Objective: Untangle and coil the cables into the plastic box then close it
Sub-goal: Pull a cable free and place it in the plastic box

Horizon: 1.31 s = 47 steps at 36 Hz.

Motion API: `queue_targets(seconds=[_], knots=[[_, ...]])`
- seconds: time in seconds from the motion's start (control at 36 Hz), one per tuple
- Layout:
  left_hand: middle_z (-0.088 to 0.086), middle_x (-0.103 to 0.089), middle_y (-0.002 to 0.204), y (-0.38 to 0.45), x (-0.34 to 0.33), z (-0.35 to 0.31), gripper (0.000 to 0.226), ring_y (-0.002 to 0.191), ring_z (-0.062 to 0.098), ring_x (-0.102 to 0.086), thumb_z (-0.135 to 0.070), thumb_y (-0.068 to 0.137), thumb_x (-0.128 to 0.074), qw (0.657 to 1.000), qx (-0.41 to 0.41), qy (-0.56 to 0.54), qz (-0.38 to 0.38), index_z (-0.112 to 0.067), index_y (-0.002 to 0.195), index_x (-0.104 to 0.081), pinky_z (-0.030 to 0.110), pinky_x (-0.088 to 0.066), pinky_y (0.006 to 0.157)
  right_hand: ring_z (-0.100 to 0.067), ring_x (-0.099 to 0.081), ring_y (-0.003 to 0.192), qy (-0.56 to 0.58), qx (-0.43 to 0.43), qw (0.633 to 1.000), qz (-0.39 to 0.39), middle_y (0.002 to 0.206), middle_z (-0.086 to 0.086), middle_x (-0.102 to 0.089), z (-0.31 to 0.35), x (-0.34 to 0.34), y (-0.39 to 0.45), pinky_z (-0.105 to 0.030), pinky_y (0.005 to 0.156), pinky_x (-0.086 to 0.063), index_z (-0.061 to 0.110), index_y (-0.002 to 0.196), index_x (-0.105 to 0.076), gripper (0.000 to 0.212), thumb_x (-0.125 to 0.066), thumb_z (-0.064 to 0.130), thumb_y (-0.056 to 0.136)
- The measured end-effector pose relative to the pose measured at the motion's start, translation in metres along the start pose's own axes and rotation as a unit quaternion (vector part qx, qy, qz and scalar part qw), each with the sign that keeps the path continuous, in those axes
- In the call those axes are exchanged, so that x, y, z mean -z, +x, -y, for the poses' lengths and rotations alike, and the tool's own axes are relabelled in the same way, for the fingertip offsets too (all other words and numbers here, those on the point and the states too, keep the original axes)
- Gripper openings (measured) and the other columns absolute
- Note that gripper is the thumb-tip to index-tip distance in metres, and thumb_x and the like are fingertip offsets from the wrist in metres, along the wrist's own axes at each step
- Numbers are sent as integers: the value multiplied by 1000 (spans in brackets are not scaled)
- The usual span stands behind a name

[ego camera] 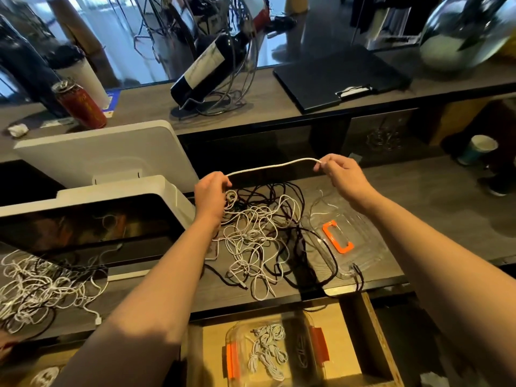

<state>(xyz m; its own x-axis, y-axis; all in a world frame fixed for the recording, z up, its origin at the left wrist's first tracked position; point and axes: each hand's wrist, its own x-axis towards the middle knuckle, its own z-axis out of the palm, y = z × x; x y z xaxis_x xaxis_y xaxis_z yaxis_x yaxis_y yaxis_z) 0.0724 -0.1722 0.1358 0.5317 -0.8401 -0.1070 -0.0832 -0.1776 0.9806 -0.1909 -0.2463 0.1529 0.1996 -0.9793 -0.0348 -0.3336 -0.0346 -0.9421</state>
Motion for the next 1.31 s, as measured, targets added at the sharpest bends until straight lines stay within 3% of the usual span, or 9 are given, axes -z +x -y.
queue_targets(seconds=[0.17, 0.28, 0.47, 0.61, 0.72, 0.97, 1.08, 1.17, 1.31], knots=[[-7, -45, 65, -5, -13, -26, 25, 57, 8, -41, -35, 103, -50, 993, -95, 60, 39, -18, 96, -67, 29, -33, 57, 7, -50, 70, -61, 47, 994, 74, 83, 11, -57, 8, -2, -2, -20, 69, -37, 15, 105, -68, 21, -47, 21, 104], [-6, -50, 57, -14, -25, -37, 38, 49, 5, -44, -46, 103, -48, 991, -58, 61, 101, -13, 110, -66, 22, -39, 54, 16, -53, 69, -100, 59, 986, 116, 88, 13, -60, 12, -6, -3, -18, 68, -36, 21, 108, -69, 21, -48, 24, 104], [-10, -73, 90, -37, -57, -39, 23, 86, -1, -65, -44, 91, -69, 980, -28, 97, 173, -23, 95, -78, 19, -48, 76, -5, -63, 96, -138, 96, 967, 193, 100, 9, -69, 13, -23, -8, -26, 86, -49, 24, 112, -69, 19, -53, 22, 102], [-8, -70, 82, -43, -68, -32, 14, 67, -5, -58, -28, 96, -66, 993, -30, 40, 108, -19, 96, -76, 11, -44, 64, 2, -52, 64, -106, 84, 978, 162, 75, 10, -60, 7, -28, -14, -22, 66, -42, 15, 98, -70, 15, -60, 26, 99], [-2, -55, 69, -49, -72, -30, 14, 61, 12, -46, -24, 100, -60, 998, -40, 3, 54, -22, 89, -68, 23, -38, 56, -4, -46, 57, -86, 43, 982, 162, 66, 6, -54, -13, -27, -16, -23, 59, -40, 13, 82, -65, 22, -66, 31, 95], [-6, -55, 72, -50, -52, -31, 19, 61, 5, -47, -22, 104, -51, 989, -80, -100, -73, -23, 87, -60, 19, -37, 57, -16, -57, 61, -81, -65, 982, 157, 63, 1, -60, -62, -14, -21, -29, 59, -44, 10, 81, -66, 29, -61, 34, 97], [0, -69, 84, -49, -43, -36, 22, 65, 14, -55, -22, 106, -46, 982, -93, -133, -100, -24, 87, -56, 23, -34, 55, -3, -54, 54, -125, -94, 974, 163, 64, 3, -60, -75, -5, -23, -20, 55, -42, 14, 78, -64, 27, -63, 33, 96], [1, -57, 64, -49, -40, -40, 22, 50, 16, -42, -19, 108, -40, 982, -71, -155, -86, -18, 87, -48, 20, -33, 45, 1, -45, 42, -133, -109, 970, 170, 58, 4, -55, -77, -2, -26, -15, 44, -38, 11, 78, -63, 27, -66, 32, 94], [-6, -47, 64, -46, -47, -25, 17, 52, 7, -39, -26, 102, -53, 997, -33, 64, 33, -19, 88, -56, 26, -33, 51, -7, -44, 50, -152, -90, 969, 174, 58, 8, -52, -64, -3, -31, -23, 49, -37, 19, 74, -62, 24, -66, 33, 94]])
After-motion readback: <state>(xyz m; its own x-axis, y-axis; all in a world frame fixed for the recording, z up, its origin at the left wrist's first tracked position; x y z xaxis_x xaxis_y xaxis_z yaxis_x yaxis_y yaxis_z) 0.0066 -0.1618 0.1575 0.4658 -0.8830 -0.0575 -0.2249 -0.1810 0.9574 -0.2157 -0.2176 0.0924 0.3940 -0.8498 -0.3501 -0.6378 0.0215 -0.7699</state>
